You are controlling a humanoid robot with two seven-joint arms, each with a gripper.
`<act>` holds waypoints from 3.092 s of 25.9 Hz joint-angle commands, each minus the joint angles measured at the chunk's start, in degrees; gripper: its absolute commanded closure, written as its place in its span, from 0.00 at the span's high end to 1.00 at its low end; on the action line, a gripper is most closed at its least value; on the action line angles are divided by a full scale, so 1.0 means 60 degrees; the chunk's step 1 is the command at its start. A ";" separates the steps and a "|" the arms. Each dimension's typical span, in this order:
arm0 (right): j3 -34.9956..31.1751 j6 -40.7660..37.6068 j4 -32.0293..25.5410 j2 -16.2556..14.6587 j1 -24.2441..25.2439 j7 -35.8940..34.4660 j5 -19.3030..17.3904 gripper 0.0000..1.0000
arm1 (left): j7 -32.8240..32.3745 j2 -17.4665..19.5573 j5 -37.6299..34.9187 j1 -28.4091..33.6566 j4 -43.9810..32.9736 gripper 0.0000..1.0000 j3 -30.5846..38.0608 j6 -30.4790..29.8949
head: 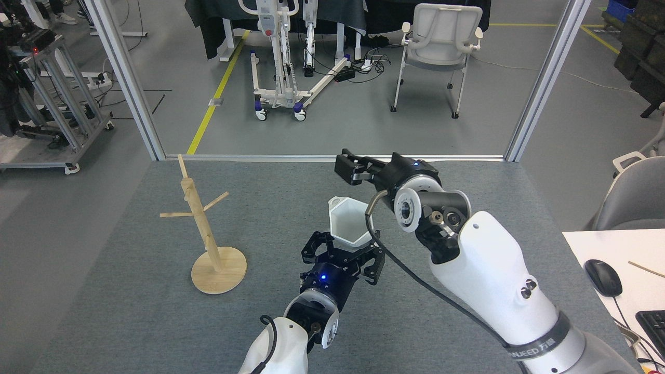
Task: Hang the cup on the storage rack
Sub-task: 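Withdraw the right arm and carry the cup toward the wooden rack, then bring the cup beside a peg of the wooden rack with the left gripper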
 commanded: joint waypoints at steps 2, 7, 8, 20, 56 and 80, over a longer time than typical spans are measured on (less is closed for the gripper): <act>-0.0695 -0.0552 0.0269 -0.0520 0.0079 -0.2256 0.0010 0.99 | 0.0253 0.0040 -0.0053 0.0022 -0.0140 0.24 -0.0016 -0.0080; -0.1529 -0.1607 0.0957 -0.0783 0.0680 -0.4980 0.0390 0.99 | 0.0517 0.0128 -0.0068 0.0359 -0.0462 0.24 -0.0031 -0.0095; -0.1691 -0.1724 0.1060 -0.0783 0.0914 -0.5493 0.0727 0.99 | 0.0604 0.0128 -0.0068 0.0461 -0.0593 0.24 -0.0031 -0.0080; -0.4547 -0.3907 0.2114 -0.0900 0.5089 -0.8672 0.3129 0.99 | 0.0678 0.1124 -0.1898 0.2439 -0.2923 0.25 -0.0031 -0.0036; -0.5997 -0.4390 0.3037 -0.0007 0.6818 -0.9009 0.4184 0.99 | 0.1117 0.5504 -0.2338 0.4387 -0.3802 0.28 0.3499 -0.0285; -0.5924 -0.4376 0.3316 0.0052 0.6686 -0.9023 0.4097 0.99 | 0.1132 0.5680 -0.3363 0.2512 -0.1692 0.28 0.3499 -0.1515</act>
